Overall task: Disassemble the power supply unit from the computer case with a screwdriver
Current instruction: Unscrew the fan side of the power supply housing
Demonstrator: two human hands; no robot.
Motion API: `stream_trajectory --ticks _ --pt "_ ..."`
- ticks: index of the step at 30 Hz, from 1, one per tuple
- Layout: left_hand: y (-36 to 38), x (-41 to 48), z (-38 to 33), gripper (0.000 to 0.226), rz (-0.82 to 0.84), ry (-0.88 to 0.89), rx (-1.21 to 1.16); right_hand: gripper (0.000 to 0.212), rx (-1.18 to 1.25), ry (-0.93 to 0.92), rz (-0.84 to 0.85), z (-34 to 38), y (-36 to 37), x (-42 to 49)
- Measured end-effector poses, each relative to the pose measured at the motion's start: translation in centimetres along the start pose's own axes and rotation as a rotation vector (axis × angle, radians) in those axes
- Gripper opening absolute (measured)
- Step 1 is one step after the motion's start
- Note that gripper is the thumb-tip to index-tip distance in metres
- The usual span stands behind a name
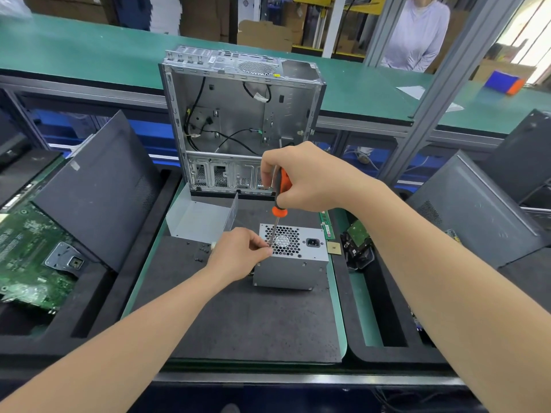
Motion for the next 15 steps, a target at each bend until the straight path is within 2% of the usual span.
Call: stream_trajectory --ticks 5,15 --pt "-0.1 0.4 -0.5 0.023 -0.004 0.003 0.089 0.029 0.012 0.007 -0.014 -0.1 -0.2 -0.3" --pt "0.2 -0.5 0.9 0.006 0.065 -0.017 -0.142 0.026 0.032 0.005 -0.045 -0.3 -0.1 -0.4"
Point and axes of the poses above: each hand's wrist, its own x-axis towards the middle knuckle, its own y-axis out of the palm, z = x × y, the point moved 9 cm from there along x, towards the middle knuckle
